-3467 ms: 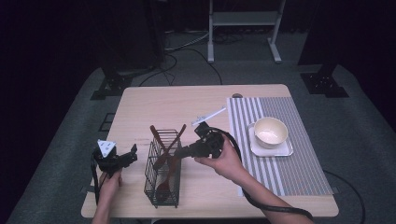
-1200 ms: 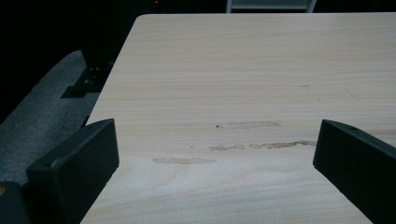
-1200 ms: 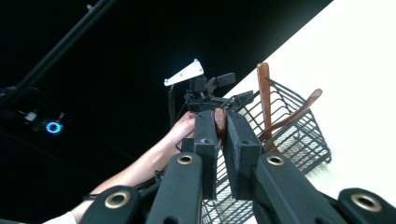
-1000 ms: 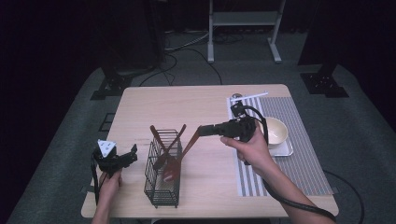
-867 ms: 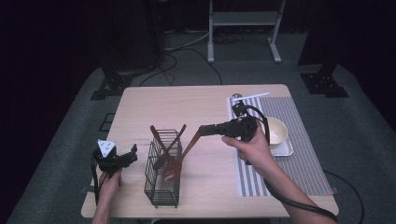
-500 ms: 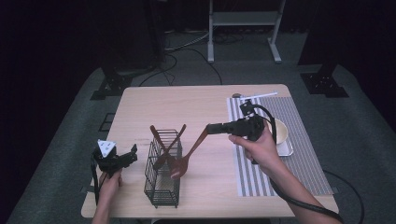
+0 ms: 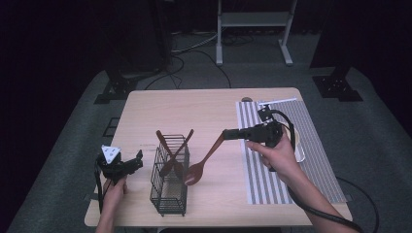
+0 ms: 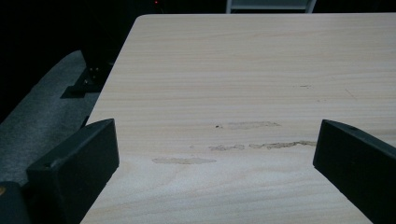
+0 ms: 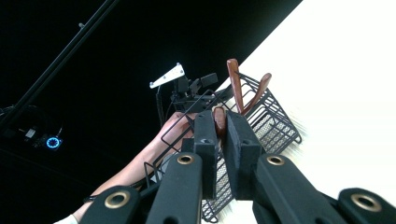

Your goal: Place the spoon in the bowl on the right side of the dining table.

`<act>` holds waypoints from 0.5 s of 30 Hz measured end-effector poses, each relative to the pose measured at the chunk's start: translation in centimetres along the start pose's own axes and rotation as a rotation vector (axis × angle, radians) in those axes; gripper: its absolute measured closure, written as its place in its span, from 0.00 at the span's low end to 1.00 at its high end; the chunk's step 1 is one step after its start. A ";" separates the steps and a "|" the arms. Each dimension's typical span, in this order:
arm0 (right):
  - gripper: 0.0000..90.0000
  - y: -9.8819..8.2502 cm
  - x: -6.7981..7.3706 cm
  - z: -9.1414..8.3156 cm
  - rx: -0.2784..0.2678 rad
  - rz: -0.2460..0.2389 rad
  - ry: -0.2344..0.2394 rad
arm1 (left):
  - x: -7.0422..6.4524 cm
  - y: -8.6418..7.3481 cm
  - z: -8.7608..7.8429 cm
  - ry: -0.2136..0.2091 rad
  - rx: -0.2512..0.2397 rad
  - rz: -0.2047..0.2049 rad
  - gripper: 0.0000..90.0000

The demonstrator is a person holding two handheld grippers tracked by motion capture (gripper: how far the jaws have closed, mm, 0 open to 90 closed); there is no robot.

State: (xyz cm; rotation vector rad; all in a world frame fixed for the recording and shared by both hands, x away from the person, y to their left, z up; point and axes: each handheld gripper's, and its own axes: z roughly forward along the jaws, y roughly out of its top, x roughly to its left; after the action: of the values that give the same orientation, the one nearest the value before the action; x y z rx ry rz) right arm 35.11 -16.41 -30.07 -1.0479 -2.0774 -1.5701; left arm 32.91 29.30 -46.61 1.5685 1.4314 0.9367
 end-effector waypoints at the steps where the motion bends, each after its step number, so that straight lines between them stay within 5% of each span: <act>1: 0.93 0.0 -0.1 0.0 -0.001 0.002 0.000 | 0.0 0.0 0.0 0.000 -0.001 0.000 0.00; 15: 0.93 -0.6 -1.6 -1.0 -0.009 0.030 -0.034 | 0.0 0.0 0.0 0.000 0.000 0.001 0.00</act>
State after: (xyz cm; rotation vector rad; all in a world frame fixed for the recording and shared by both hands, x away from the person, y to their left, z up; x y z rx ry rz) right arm 35.59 -17.99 -31.17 -1.1117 -2.0688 -1.5596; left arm 32.93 29.27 -46.62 1.5693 1.4303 0.9377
